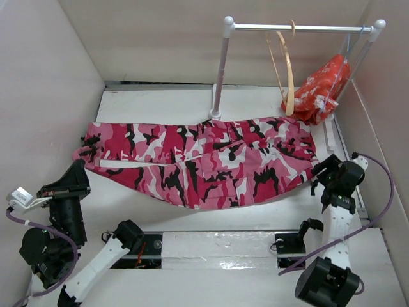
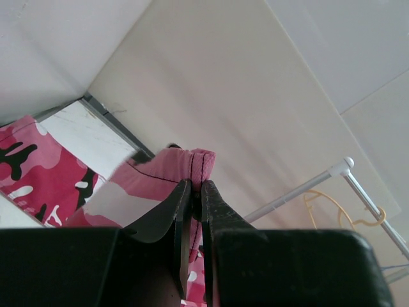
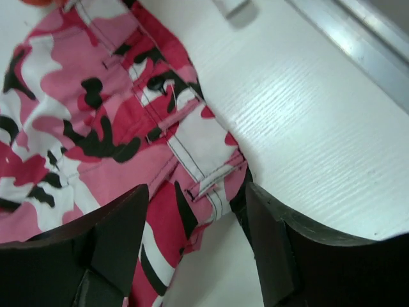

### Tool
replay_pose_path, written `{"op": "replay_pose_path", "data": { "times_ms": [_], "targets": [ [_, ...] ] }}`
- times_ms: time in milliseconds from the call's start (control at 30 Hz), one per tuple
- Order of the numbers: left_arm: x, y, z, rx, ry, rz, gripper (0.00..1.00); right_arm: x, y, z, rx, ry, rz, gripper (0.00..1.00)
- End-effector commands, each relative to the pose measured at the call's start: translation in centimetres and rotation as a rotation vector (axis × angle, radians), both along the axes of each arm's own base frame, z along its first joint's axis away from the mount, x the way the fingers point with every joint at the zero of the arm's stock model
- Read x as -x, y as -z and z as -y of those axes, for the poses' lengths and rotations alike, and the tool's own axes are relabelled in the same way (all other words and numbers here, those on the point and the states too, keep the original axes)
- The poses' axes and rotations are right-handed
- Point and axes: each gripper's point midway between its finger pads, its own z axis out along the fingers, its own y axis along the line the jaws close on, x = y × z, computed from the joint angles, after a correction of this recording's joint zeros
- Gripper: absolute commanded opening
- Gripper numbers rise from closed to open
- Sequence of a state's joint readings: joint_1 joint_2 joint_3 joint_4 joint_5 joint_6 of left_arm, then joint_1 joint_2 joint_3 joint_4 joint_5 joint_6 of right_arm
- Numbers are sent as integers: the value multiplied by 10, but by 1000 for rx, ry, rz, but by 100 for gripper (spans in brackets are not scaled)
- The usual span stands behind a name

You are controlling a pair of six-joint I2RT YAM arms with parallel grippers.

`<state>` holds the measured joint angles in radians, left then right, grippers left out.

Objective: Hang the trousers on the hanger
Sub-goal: Fold the trousers at the center of the board.

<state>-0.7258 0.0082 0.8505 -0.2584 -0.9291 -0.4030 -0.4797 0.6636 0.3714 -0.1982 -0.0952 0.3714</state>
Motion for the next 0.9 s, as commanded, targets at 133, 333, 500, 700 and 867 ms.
{"op": "replay_pose_path", "data": {
  "times_ms": [133, 333, 500, 700, 867],
  "targets": [
    [14, -10, -17, 82, -28, 67, 0, 6, 32, -40, -192, -161, -111, 72],
    [11, -11, -13, 66, -19, 59, 0, -12, 41, -40, -249, -160, -62, 55],
    [13, -7, -19, 87, -45, 52, 0, -26, 10, -22, -182, -96, 33, 7],
    [18, -5, -27, 115, -72, 63, 0, 9, -50, 22, 46, 156, 85, 0],
    [16, -6, -29, 128, -100, 52, 0, 45, -79, 29, 119, 265, 100, 0]
  ]
}}
